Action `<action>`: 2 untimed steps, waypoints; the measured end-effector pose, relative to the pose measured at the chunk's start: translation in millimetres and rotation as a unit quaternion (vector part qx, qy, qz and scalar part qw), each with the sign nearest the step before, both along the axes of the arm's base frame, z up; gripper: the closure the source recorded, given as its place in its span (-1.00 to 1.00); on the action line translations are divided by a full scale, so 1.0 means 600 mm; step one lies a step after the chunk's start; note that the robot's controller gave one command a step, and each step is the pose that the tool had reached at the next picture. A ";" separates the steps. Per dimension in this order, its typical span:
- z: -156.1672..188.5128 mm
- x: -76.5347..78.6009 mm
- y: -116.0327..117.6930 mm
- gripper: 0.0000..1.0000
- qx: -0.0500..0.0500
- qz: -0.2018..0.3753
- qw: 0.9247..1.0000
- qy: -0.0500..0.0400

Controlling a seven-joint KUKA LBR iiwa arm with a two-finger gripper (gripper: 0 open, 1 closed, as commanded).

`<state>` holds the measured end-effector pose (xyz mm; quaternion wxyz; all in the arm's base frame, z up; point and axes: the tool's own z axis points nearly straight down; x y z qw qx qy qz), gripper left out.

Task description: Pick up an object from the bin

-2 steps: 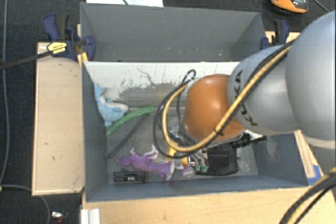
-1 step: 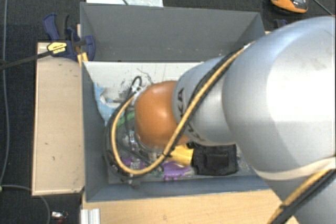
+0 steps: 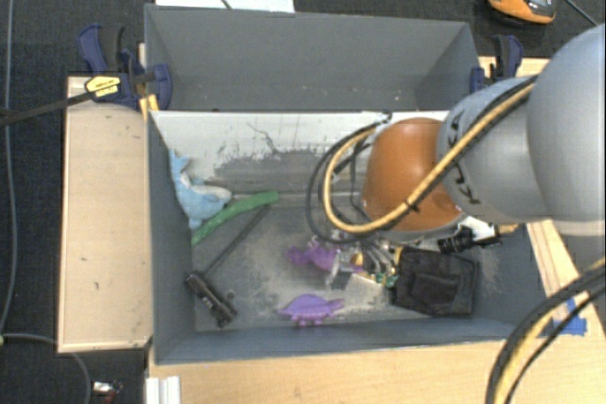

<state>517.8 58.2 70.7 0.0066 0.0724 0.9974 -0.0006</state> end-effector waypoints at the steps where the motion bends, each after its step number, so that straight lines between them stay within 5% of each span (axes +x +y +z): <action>1: 0.000 -0.002 0.007 1.00 0.001 0.003 1.000 0.001; 2: 0.041 -0.006 0.006 1.00 0.001 0.001 1.000 0.005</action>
Offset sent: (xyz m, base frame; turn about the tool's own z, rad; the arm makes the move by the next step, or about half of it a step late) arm -0.0008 0.0033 0.0618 -0.0047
